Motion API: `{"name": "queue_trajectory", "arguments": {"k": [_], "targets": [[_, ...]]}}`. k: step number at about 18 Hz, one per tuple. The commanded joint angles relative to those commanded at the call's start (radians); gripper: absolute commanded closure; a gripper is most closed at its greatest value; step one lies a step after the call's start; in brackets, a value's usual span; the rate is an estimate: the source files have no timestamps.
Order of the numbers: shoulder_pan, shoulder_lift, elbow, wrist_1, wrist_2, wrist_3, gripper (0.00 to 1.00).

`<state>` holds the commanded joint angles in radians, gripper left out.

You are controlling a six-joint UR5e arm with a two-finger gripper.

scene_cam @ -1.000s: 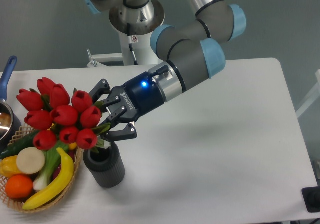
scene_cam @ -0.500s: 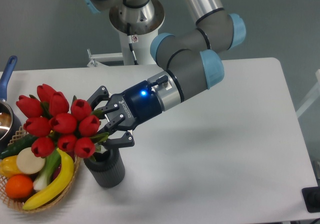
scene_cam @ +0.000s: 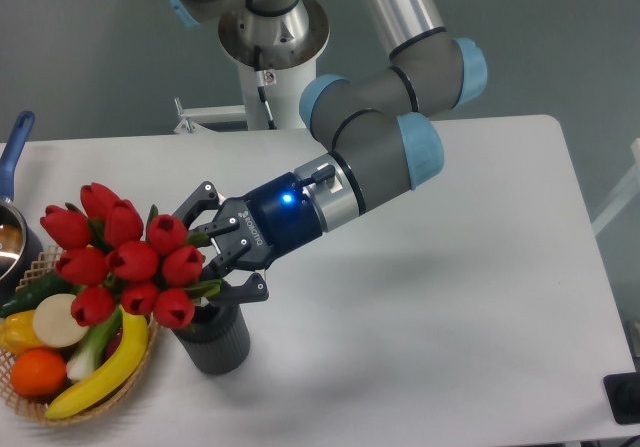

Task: Insert the flowers into the vase
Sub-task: 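Lower the tulip stems down into the vase opening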

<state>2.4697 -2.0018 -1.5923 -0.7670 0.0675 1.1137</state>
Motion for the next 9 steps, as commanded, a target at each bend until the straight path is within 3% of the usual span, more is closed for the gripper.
{"name": "queue_trajectory", "arguments": {"k": [5,9], "targets": [[-0.002,-0.015,-0.008,0.0,0.0,0.0,0.56],[0.009,-0.012,-0.074,0.0,0.0,0.017,0.55]]}}
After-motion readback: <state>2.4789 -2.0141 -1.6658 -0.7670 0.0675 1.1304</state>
